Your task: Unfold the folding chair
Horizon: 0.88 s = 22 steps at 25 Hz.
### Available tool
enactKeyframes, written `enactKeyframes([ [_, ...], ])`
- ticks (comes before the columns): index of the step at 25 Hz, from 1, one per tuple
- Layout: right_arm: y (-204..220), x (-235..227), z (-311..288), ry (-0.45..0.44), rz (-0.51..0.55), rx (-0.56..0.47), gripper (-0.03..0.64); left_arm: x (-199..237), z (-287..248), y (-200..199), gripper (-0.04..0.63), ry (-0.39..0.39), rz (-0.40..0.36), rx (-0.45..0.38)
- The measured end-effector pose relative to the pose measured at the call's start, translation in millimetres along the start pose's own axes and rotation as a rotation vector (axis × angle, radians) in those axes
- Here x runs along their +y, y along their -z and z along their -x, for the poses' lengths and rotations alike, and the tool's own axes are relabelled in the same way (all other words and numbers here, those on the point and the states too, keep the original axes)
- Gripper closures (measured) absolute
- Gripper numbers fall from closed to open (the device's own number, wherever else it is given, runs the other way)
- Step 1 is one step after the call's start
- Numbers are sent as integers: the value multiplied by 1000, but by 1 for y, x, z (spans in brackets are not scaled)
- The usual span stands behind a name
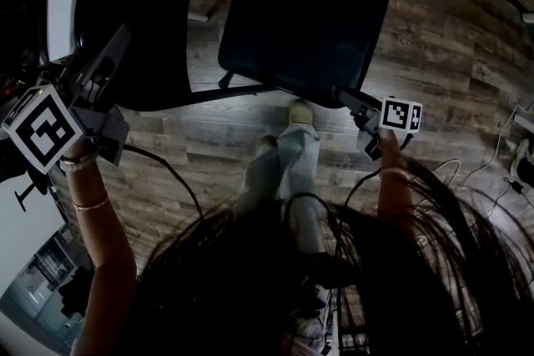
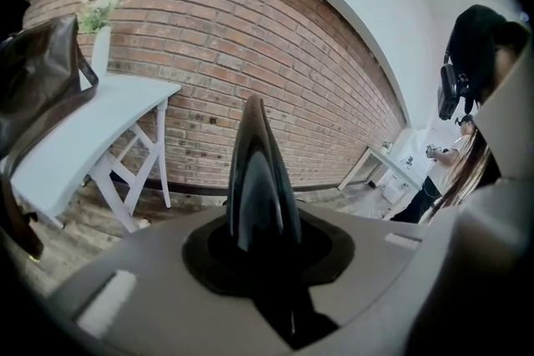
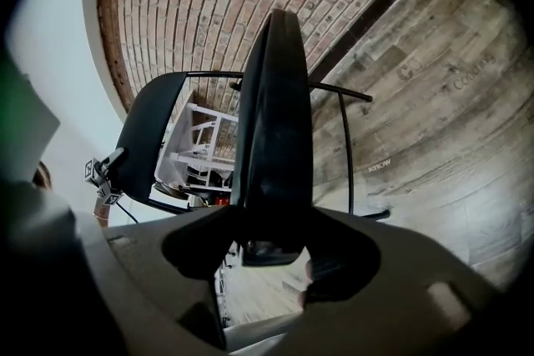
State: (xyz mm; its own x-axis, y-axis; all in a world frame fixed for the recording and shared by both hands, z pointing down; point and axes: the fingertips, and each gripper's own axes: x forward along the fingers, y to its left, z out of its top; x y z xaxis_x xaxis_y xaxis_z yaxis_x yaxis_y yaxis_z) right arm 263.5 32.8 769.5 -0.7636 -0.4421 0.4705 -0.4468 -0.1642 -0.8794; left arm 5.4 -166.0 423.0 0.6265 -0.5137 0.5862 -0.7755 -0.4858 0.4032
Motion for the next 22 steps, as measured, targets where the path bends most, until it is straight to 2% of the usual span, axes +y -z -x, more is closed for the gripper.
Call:
enactKeyframes([
  [8,4,-8,-4,1,-17,-22,362,13,-3,8,520,-5,-16,41],
  [22,8,-17,-4,12,-36,-34,357,19,-6,15,520,11,0,78],
])
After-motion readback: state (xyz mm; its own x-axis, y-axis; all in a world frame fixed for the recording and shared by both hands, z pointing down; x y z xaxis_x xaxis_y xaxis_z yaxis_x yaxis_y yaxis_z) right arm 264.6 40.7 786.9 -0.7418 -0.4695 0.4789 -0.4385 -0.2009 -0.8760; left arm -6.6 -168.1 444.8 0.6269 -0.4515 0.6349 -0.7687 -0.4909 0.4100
